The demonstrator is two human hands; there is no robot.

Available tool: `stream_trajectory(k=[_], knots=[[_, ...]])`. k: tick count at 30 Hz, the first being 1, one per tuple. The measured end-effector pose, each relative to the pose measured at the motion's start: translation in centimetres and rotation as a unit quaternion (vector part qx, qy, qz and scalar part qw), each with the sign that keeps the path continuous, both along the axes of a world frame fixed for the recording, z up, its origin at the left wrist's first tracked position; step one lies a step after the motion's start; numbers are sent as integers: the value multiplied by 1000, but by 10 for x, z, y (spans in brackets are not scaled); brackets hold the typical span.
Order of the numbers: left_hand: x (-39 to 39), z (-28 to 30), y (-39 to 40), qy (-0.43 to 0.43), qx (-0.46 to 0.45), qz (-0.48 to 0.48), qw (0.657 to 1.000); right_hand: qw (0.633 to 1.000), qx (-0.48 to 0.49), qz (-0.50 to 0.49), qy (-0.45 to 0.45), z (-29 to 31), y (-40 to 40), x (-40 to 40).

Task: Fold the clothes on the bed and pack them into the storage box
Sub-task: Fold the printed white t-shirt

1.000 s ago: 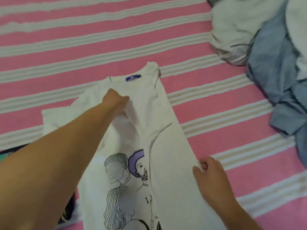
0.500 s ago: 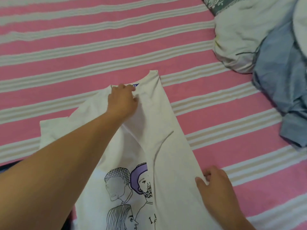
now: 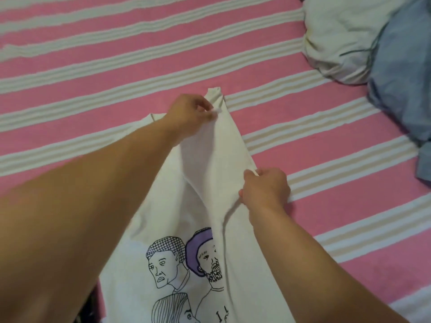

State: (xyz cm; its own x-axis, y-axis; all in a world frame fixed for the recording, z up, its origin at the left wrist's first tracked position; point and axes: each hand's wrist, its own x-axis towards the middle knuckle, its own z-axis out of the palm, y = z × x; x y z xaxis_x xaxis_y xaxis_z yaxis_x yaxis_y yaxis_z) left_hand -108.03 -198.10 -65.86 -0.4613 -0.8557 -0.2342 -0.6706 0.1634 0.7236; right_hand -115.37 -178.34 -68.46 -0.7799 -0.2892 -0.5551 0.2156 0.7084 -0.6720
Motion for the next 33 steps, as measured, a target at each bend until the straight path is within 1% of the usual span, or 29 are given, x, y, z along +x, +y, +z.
stream_trajectory(k=[1,3,4,5,6,8,10,11,12,13,14,15,16,17,19,21,24,26,27,29,30,31,33], knots=[[-5,-3,1,-48,-29,-5,998,1000,11,13,14,3,4,0],[-11,-10,14,-179,-145,-27,973,995,55,66,45,10,12,-3],[-8,-11,26,-195,-202,-23,959,989,80,103,69,16,17,-5],[-1,-9,38,-180,-236,1,955,981,95,137,100,23,21,-6],[13,-4,51,-159,-239,38,957,971,99,173,135,30,27,-5],[51,7,71,-134,-179,127,966,946,70,250,195,40,39,-1],[91,30,88,-129,-70,231,962,910,40,353,215,43,48,3],[113,47,96,-103,-6,291,951,884,30,417,209,45,48,9],[130,62,108,-58,50,337,938,856,28,476,200,46,49,13],[147,78,125,-3,93,376,922,829,27,526,190,50,45,21],[158,90,147,37,125,393,910,810,25,555,188,55,41,27],[165,96,172,54,146,398,904,798,20,572,190,60,34,34],[177,99,200,51,161,396,902,788,12,587,185,67,23,45],[186,95,225,30,165,388,906,781,6,598,178,74,11,55],[205,75,268,-40,165,369,914,754,-7,633,173,87,-19,80],[220,49,300,-87,141,338,926,716,-31,673,182,92,-55,112],[223,23,323,-179,122,247,944,661,-64,716,215,81,-121,172],[225,9,328,-191,145,214,947,631,-34,740,230,66,-168,212],[228,0,329,-201,151,199,947,617,5,749,241,59,-186,231],[231,-14,334,-234,131,187,945,567,88,770,280,41,-206,261],[231,-14,333,-235,129,190,944,555,92,776,286,37,-209,270],[229,-13,334,-230,121,196,946,562,68,779,270,38,-209,273],[225,-9,337,-233,114,208,943,600,-33,776,191,58,-200,255]])
